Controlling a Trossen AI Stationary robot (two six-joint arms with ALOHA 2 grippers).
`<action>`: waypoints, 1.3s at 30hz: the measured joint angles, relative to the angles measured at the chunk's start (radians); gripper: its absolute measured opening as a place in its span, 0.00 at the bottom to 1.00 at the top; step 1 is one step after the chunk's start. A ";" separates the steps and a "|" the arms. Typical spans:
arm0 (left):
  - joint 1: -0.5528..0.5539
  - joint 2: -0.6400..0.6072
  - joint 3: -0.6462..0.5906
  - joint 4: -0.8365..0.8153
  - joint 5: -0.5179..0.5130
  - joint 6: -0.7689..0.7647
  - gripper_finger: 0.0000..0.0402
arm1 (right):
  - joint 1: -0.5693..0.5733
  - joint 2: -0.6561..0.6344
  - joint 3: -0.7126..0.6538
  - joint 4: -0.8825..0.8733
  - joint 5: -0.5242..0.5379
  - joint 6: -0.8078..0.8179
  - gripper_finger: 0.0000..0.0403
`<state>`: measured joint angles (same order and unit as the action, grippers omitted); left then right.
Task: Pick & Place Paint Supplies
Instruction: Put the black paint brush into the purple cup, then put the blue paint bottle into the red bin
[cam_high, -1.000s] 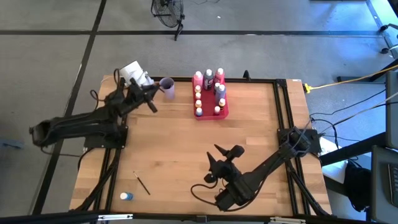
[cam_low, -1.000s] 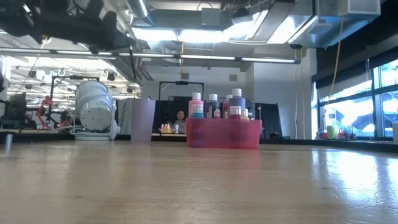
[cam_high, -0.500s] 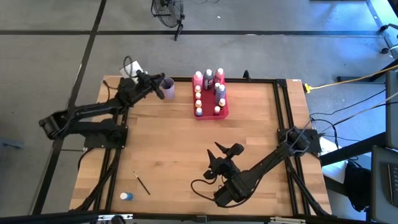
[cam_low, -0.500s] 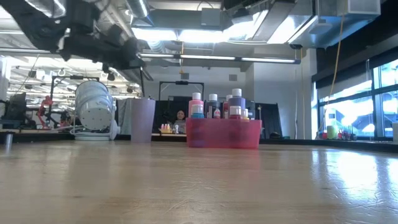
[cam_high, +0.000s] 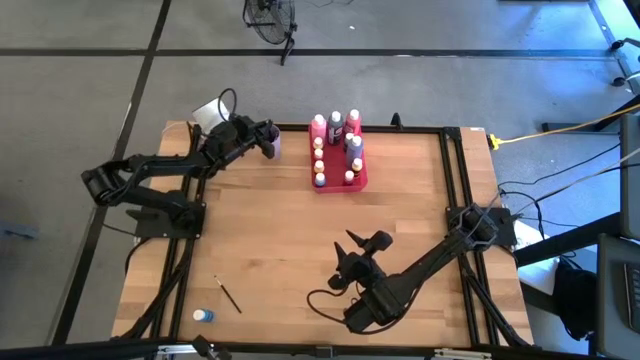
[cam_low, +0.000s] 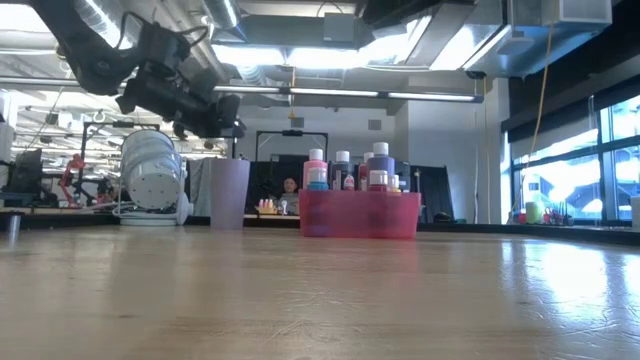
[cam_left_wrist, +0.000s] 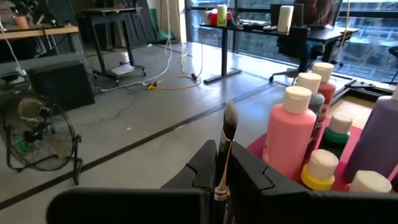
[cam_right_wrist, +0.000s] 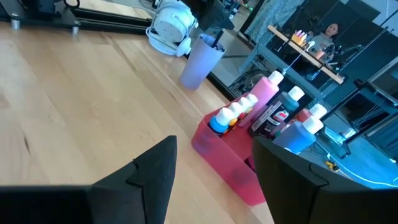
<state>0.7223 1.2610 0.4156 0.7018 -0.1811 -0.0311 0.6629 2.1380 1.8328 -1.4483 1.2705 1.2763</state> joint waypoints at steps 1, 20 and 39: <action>0.000 0.000 0.000 -0.004 0.000 -0.003 0.05 | 0.000 0.000 0.000 0.000 0.000 0.000 0.53; 0.000 0.000 -0.001 -0.034 0.007 -0.017 0.11 | 0.001 0.001 0.000 -0.002 -0.018 -0.004 0.53; -0.086 -0.196 -0.002 -0.047 0.154 -0.071 0.18 | -0.001 0.001 0.000 -0.011 -0.043 -0.005 0.53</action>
<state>0.6368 1.0650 0.4141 0.6543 -0.0274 -0.1017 0.6623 2.1391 1.8328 -1.4591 1.2274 1.2716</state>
